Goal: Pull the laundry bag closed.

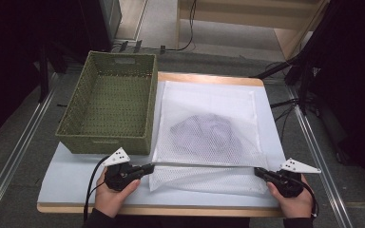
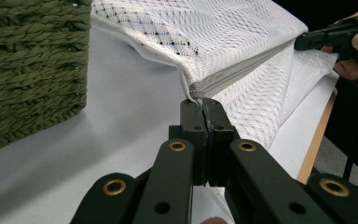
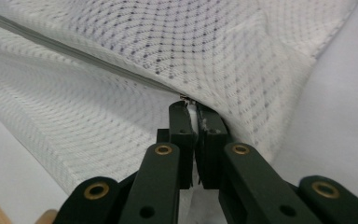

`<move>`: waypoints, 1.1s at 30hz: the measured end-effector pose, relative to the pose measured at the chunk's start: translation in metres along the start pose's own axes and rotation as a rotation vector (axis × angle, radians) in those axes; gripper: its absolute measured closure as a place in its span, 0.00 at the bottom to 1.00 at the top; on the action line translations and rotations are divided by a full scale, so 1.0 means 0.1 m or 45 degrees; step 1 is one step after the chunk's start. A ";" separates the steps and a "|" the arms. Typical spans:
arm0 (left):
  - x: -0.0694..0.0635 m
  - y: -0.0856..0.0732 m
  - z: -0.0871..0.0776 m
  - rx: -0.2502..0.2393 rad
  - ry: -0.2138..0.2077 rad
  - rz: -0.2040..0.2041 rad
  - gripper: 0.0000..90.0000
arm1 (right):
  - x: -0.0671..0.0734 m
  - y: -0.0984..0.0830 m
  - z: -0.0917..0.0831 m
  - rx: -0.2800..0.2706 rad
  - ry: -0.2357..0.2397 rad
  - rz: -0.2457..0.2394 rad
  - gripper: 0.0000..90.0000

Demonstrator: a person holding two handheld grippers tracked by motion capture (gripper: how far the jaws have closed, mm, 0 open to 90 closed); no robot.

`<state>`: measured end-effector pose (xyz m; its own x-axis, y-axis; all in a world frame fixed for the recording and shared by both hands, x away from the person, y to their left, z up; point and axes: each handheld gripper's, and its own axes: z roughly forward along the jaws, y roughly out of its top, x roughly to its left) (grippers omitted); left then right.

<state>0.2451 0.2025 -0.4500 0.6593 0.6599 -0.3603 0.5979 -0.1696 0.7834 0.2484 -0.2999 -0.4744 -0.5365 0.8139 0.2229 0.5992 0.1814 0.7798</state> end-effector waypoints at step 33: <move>-0.01 0.02 0.03 0.018 0.003 -0.006 1.00 | -0.20 -0.09 -0.22 -0.041 -0.041 0.069 0.97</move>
<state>0.2468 0.1992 -0.4491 0.6553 0.6625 -0.3628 0.6074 -0.1767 0.7745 0.2403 -0.3297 -0.4729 -0.4840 0.8395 0.2468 0.6073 0.1192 0.7855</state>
